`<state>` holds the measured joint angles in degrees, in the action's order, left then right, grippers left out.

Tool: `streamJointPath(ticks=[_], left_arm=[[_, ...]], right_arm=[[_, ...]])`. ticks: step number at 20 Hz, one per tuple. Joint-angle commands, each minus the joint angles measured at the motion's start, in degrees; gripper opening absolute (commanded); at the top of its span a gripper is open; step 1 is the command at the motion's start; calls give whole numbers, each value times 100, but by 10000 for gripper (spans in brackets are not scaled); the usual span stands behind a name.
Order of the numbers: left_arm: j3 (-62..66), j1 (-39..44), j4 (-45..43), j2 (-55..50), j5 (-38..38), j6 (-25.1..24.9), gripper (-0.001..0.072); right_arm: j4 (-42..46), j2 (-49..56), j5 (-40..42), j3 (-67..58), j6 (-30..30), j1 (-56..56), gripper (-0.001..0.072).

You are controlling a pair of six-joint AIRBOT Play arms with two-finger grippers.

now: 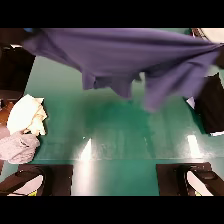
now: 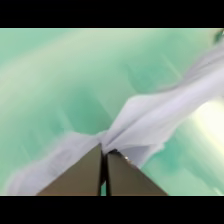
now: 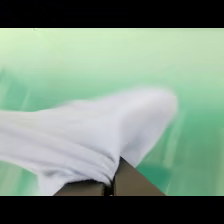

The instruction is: Fold the shirts.

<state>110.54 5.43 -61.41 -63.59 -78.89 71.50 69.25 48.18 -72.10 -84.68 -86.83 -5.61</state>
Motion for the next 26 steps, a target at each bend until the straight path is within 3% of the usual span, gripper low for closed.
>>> streamJointPath(ticks=[1, 7, 10, 14, 17, 20, 26], left_arm=[[824, -35, -116, 542, -483, 63, 25], [577, -35, 382, 883, -645, 68, 24], [-463, -35, 315, 787, -684, 55, 25], [-2177, -35, 326, 210, -949, 46, 25], [-3294, -35, 330, -483, -664, -184, 26], [-3633, -35, 328, -1379, 68, -444, 26], [-3547, -109, 332, -1991, 2175, -380, 31]], right_arm=[[125, -304, -769, -817, -7, -393, 14], [-289, 304, -2192, -1401, -39, -402, 15], [-798, 896, -2347, -905, -120, -391, 14], [-813, 1888, -2319, 76, -120, -142, 15], [-813, 2623, -1681, 682, -114, 81, 15], [-835, 3300, -739, 817, -116, 157, 16], [-817, 3762, 597, 817, -118, 142, 17]])
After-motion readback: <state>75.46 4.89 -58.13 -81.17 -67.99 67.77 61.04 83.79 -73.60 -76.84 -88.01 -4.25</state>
